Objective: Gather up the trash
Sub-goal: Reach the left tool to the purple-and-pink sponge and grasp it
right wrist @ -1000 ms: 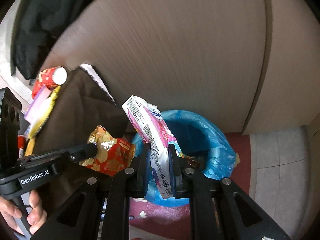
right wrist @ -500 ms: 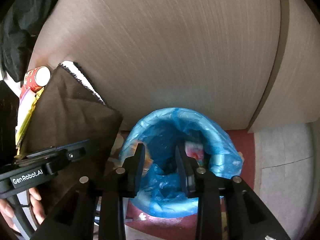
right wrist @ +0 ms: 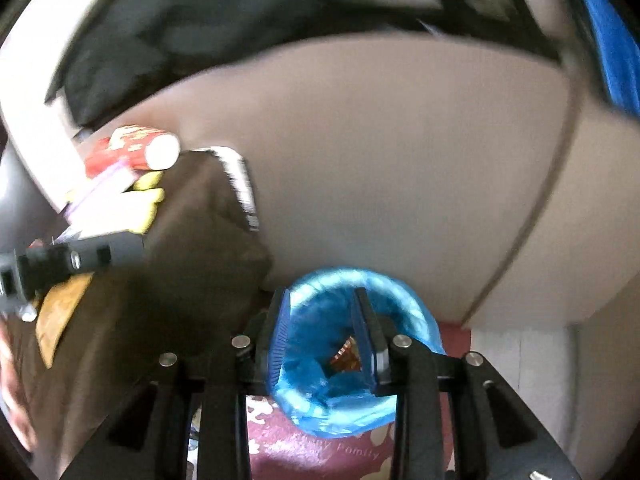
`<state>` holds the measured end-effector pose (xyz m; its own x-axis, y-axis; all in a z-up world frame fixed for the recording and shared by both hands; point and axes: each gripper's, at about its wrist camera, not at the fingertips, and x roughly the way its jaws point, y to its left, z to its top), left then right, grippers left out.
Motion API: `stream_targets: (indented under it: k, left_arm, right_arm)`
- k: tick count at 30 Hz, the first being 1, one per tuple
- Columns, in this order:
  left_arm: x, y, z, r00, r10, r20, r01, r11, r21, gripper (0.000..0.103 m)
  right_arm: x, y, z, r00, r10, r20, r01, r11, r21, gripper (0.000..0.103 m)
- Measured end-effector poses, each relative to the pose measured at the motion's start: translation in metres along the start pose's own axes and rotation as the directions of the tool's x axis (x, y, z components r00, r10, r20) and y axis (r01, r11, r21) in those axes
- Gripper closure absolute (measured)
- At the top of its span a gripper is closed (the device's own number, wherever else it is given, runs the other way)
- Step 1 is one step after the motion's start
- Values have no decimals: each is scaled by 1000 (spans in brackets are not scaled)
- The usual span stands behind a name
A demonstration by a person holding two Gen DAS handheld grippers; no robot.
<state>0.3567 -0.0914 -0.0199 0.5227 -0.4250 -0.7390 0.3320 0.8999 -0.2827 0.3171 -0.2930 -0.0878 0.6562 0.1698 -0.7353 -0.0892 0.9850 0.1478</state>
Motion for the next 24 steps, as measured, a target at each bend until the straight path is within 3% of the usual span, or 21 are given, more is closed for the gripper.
stream_targets:
  k: [5,11,16,19,24]
  left_arm:
    - [-44,63,-11,987,150,57,-147,988,-51,89]
    - [-52,126,-36,981,191,12,-187,970,-155,89]
    - [-51,148,-35,989,143,42,-132,970,-204,89]
    - [-48,152,-18,984,163,78,-144,969,-201,88]
    - [-43,165,-6,986,151,77,-133,972,-195,78]
  right_arm:
    - [-6,65,9,997,71,7,-70,989,-130,73]
    - [14,132,18,987,163,-16,-163,965,-206,73]
    - [38,141,41,978,207,-32,-209,963,-173,73]
    - [55,135,58,973,228,-26,-229,963,-144,73]
    - [87,123,74,969,240,-55,-244,965,-95,73]
